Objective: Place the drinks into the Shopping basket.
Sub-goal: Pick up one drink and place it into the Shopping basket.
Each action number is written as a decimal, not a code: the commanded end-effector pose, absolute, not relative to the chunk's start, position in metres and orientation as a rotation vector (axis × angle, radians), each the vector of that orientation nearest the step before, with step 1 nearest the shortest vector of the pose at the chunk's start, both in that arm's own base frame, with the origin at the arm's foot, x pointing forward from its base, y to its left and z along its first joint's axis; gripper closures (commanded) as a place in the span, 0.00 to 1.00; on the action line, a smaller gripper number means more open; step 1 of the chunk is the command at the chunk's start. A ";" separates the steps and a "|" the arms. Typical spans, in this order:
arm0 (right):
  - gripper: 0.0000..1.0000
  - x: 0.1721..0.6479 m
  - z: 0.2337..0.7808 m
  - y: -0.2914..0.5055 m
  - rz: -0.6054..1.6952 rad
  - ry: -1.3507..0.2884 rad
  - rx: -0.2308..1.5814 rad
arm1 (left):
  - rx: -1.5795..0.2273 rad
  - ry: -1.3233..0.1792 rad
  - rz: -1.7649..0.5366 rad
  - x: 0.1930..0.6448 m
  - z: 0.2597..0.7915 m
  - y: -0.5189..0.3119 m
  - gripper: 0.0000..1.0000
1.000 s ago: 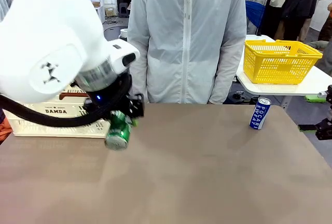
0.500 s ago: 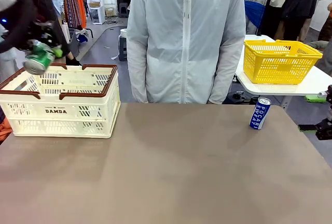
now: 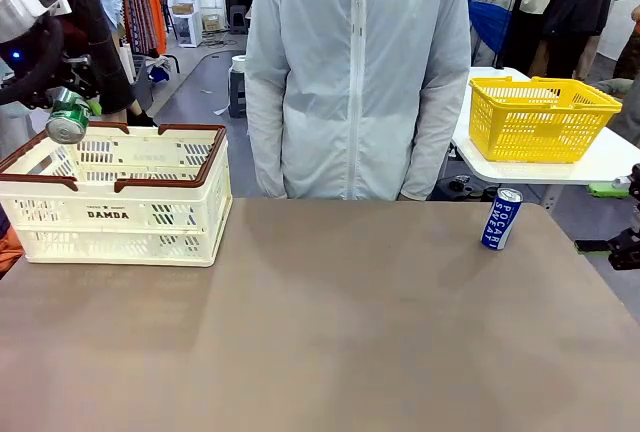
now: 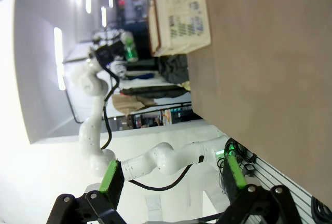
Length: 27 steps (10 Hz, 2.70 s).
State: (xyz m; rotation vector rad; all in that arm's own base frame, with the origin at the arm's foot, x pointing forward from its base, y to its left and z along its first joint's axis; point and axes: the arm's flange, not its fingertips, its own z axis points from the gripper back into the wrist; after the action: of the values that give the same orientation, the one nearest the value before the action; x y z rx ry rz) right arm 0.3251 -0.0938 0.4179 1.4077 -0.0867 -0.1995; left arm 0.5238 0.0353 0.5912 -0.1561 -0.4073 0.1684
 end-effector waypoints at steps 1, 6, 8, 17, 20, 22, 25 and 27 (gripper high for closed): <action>0.00 0.327 0.421 -0.093 -0.193 -0.103 1.423 | -0.133 -0.399 0.116 0.519 0.590 0.041 1.00; 0.00 0.327 0.421 -0.093 -0.193 -0.103 1.423 | -0.143 -0.566 -0.091 0.572 0.561 0.032 1.00; 0.00 0.327 0.421 -0.093 -0.193 -0.103 1.423 | -0.105 -0.576 -0.131 0.579 0.536 0.030 1.00; 0.00 0.327 0.421 -0.093 -0.193 -0.103 1.423 | -0.047 -0.249 -0.186 0.606 0.427 0.024 1.00; 0.00 0.327 0.421 -0.093 -0.193 -0.103 1.423 | -0.032 -0.218 -0.141 0.613 0.415 0.033 1.00; 0.00 0.327 0.421 -0.093 -0.193 -0.103 1.423 | -0.020 -0.197 -0.123 0.615 0.408 0.039 1.00; 0.00 0.327 0.421 -0.093 -0.193 -0.103 1.423 | -0.015 -0.178 -0.127 0.617 0.406 0.038 0.00; 0.00 0.327 0.421 -0.093 -0.193 -0.103 1.423 | -0.018 -0.182 -0.125 0.617 0.407 0.039 0.00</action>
State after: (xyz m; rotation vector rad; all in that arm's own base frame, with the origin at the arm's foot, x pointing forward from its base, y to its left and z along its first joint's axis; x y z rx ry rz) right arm 0.3252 -0.0937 0.4180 1.4075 -0.0866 -0.1992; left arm 0.6144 0.0383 0.4034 -0.0354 -0.1918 -0.1333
